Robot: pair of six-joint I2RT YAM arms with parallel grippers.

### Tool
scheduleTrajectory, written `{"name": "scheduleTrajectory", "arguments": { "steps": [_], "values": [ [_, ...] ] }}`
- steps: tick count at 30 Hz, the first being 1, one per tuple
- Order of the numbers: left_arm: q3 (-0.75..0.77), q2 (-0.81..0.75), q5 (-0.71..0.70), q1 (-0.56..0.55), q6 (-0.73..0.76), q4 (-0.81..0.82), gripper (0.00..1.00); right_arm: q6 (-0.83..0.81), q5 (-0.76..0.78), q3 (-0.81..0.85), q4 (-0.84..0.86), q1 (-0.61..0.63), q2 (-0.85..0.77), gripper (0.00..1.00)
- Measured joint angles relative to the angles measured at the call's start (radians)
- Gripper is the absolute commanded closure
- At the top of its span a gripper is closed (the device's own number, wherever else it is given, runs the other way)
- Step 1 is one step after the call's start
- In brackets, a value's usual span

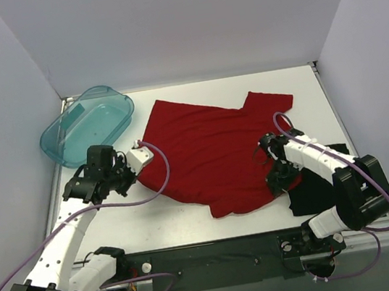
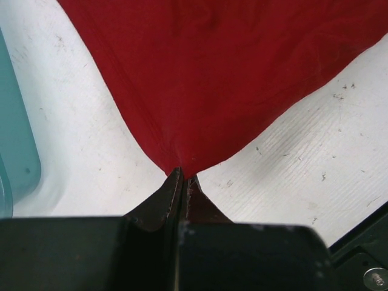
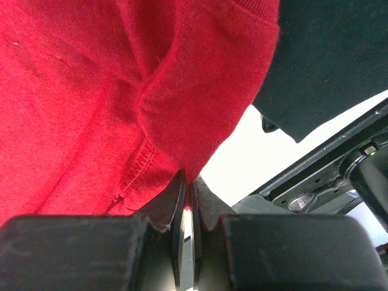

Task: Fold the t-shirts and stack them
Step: Flatten out the tshirt

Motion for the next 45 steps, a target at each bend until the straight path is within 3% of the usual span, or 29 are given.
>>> {"name": "scheduleTrajectory", "arguments": {
  "steps": [4,6,9,14,18,22,28,31,36,41,45],
  "values": [
    [0.002,0.011,-0.052,0.001,-0.016,0.013,1.0,-0.082,0.024,0.045,-0.013,-0.013,-0.002,1.0],
    [0.025,0.029,-0.1,0.01,-0.026,0.019,1.0,-0.163,0.043,0.15,-0.03,-0.025,-0.004,1.0],
    [0.119,0.064,-0.165,0.041,-0.032,0.022,1.0,-0.298,0.063,0.421,-0.035,-0.054,-0.006,1.0],
    [0.421,0.114,-0.274,0.108,-0.009,0.063,1.0,-0.515,0.074,0.919,0.008,-0.131,-0.03,1.0],
    [0.628,0.106,-0.332,0.169,-0.01,0.117,1.0,-0.644,0.046,1.133,0.016,-0.192,-0.108,1.0],
    [0.734,0.06,-0.365,0.198,-0.034,0.124,1.0,-0.747,-0.03,1.165,0.013,-0.2,-0.224,1.0],
    [0.744,-0.048,-0.399,0.202,-0.061,0.111,1.0,-0.844,-0.154,1.077,-0.004,-0.201,-0.397,1.0],
    [0.757,-0.052,-0.405,0.204,-0.062,0.117,1.0,-0.886,-0.198,1.077,0.002,-0.201,-0.41,1.0],
    [0.8,0.068,-0.397,0.204,-0.067,0.134,1.0,-0.939,-0.281,1.196,0.014,-0.209,-0.212,1.0],
    [0.963,0.296,-0.397,0.206,-0.086,0.159,1.0,-0.957,-0.342,1.335,0.089,-0.227,0.051,1.0],
    [1.01,0.347,-0.396,0.206,-0.093,0.153,1.0,-0.956,-0.358,1.36,0.092,-0.242,0.105,1.0]
  ]
}}
